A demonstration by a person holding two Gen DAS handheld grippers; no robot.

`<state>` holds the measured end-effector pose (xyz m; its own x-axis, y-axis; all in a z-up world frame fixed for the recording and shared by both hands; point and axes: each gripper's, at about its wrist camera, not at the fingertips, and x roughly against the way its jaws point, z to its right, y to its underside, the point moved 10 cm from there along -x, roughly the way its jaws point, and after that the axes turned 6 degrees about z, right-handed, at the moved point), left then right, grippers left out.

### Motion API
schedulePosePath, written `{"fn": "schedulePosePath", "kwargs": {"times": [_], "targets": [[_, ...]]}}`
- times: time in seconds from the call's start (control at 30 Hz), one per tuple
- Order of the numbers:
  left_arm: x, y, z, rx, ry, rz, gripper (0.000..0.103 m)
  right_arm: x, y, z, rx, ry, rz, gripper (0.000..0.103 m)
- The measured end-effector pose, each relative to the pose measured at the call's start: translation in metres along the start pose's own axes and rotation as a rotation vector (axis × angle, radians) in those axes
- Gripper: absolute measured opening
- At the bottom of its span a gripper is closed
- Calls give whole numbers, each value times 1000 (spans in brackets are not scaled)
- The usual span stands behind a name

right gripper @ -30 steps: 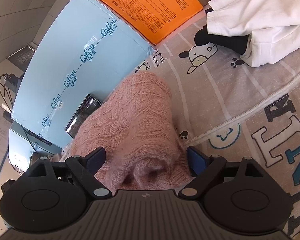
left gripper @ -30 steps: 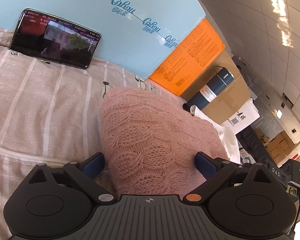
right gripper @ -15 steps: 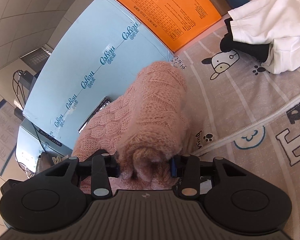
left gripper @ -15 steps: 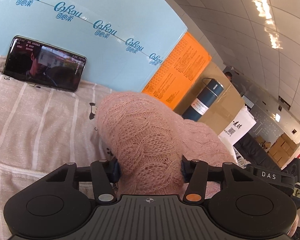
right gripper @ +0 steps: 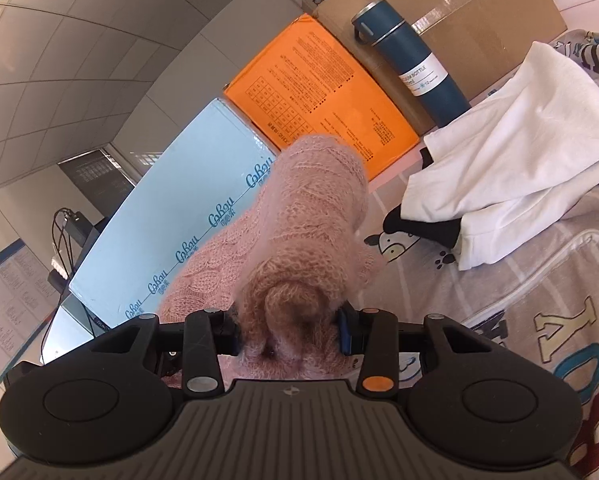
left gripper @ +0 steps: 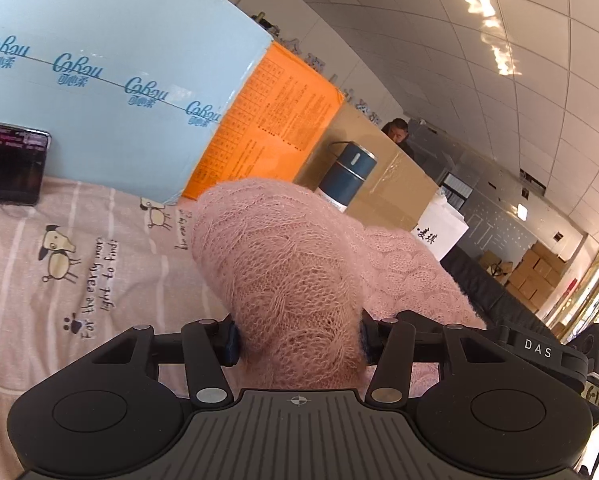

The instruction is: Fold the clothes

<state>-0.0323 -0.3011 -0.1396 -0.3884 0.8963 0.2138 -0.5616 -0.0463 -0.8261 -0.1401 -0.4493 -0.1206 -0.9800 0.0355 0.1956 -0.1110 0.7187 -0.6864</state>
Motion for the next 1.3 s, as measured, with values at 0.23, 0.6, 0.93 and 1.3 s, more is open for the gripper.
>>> {"fn": "schedulePosePath", "kwargs": {"times": [0.23,0.6,0.93,1.3], "targets": [[-63,-3,62,-74,87,5,50,33,-60,42,-9,68,165,38],[-151,-1,106,-110,126,27,50,32,-142,100,-12,167,343,38],[-221,36,106,-143,120,-39,51,19,-149,164,79,390,395,38],[-209,24,86,-239,0,50,95,11,-137,194,165,613,385,63]]}}
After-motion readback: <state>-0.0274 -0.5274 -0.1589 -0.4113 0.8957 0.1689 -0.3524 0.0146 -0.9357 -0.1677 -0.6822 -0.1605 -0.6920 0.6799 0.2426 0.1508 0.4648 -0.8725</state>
